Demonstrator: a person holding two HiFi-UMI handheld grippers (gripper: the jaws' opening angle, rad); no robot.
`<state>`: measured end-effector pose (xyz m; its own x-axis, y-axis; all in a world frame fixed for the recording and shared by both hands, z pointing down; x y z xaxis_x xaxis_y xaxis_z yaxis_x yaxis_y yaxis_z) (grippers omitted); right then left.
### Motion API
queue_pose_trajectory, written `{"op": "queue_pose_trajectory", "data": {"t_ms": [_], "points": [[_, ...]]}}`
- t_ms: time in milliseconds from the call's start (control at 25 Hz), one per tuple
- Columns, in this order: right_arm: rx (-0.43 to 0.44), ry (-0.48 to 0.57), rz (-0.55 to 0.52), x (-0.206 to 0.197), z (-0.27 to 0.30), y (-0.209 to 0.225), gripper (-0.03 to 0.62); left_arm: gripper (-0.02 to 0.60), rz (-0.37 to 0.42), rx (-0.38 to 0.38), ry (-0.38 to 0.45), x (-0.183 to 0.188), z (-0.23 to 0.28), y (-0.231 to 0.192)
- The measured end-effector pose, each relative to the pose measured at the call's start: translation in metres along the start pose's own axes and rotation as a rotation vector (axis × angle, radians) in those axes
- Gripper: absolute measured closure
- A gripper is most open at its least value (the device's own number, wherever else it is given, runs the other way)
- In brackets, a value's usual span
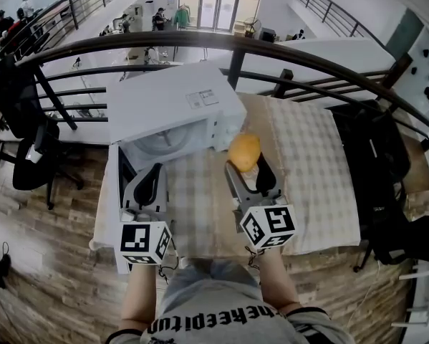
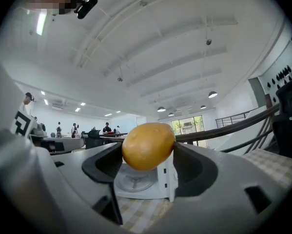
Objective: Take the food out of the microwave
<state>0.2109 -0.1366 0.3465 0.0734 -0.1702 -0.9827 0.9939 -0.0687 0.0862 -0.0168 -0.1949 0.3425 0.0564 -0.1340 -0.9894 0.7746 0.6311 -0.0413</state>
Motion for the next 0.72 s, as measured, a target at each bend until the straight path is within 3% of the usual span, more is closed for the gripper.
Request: {"op": "queue_pose_trajectory", "data": {"t_ms": [720], "points": [[0.002,0.020,-0.004,0.0082,-0.0011,0.0093,0.270,0.568,-0.002,0.015,0.000,0.0022,0.0065,0.0043]]}}
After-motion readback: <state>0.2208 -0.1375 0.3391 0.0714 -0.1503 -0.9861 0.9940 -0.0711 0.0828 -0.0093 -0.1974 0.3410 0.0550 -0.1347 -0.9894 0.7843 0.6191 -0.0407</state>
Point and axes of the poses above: the fingertips, and each gripper's own axes: z forward along the fingers, y to its right, x out of its top, the point moved 7 cm from there along -z, backward along the fingers, and after that the axes turned 12 degrees about -y, right-handed, at the moved point
